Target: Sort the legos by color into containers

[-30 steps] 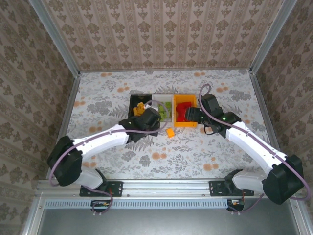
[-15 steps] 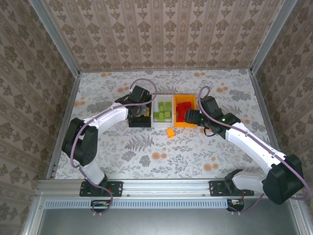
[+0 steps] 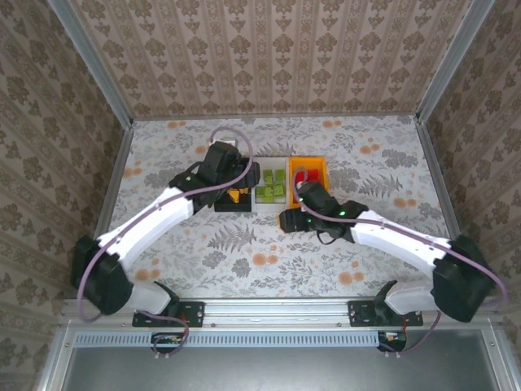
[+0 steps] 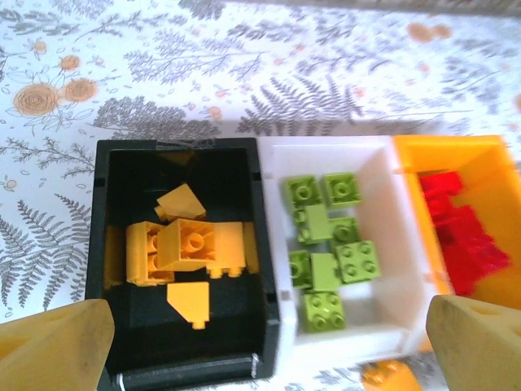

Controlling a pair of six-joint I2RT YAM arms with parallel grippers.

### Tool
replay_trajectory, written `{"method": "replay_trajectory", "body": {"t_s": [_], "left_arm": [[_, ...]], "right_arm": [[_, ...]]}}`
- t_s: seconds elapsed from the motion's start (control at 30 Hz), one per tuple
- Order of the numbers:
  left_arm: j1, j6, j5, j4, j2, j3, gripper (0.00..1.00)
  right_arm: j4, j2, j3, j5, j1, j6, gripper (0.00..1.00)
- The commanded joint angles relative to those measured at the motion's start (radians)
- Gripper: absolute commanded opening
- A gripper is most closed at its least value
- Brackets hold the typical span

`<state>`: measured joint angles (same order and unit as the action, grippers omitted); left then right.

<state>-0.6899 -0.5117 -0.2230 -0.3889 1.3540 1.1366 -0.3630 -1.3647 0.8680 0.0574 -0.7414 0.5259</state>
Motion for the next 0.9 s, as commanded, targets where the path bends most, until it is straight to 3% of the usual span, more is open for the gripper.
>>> {"method": "replay_trajectory", "body": {"t_s": [0.0,0.33,0.47,0.67,0.87], "left_arm": [[-0.007,-0.047,0.006,-0.01,-0.087,-0.095,1.0],[0.001,-0.122,-0.07,-0.068,-0.372,-0.313,1.0],[0.017,-0.141,-0.076,-0.097,-0.424,-0.348,1.0],[0.035,-0.161,-0.082,-0.118,-0.47,-0.379,1.0],[0.044,-0.156,-0.1,-0.14,-0.482,-0.382,1.0]], "right_arm": [[0.064,-0.12,0.031,0.053,-0.033,-0.012,0.73],[0.076,-0.368,0.156,0.186,-0.042,-0.036,0.67],[0.06,-0.42,0.194,0.202,-0.04,-0.046,0.6],[0.057,-0.466,0.216,0.174,-0.039,-0.052,0.45],[0.096,-0.423,0.188,0.078,-0.055,-0.053,0.35]]}}
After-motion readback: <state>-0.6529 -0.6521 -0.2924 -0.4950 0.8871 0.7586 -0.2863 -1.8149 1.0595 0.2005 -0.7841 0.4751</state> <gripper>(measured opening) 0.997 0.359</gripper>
